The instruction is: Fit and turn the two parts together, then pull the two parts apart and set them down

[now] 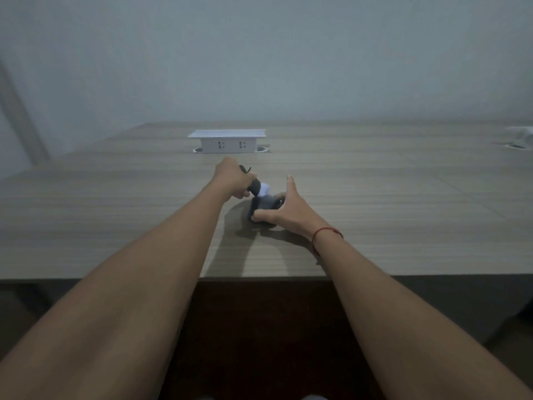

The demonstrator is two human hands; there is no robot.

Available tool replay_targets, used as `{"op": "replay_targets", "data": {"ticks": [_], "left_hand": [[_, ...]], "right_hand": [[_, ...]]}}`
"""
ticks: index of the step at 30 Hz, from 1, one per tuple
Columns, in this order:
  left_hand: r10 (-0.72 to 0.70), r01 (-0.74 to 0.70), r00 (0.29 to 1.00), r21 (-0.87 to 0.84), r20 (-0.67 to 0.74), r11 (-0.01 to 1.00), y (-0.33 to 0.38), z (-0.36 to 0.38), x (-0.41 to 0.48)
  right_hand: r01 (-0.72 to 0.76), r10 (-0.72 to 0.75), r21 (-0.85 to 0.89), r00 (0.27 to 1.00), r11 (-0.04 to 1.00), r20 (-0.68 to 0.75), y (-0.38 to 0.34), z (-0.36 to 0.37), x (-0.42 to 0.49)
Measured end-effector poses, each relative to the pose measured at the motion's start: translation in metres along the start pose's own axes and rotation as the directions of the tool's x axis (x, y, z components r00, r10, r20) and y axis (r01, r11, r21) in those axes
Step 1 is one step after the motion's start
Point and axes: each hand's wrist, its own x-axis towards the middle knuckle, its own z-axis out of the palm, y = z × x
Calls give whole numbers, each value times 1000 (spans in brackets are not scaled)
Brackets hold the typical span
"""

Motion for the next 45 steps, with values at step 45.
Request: {"op": "replay_targets", "data": {"ticks": [45], "left_hand": [[1,30,968,119,-250,992,-52,-12,-43]], "right_hand": [[109,-109,-33,994,994,3,7,-5,1]]}}
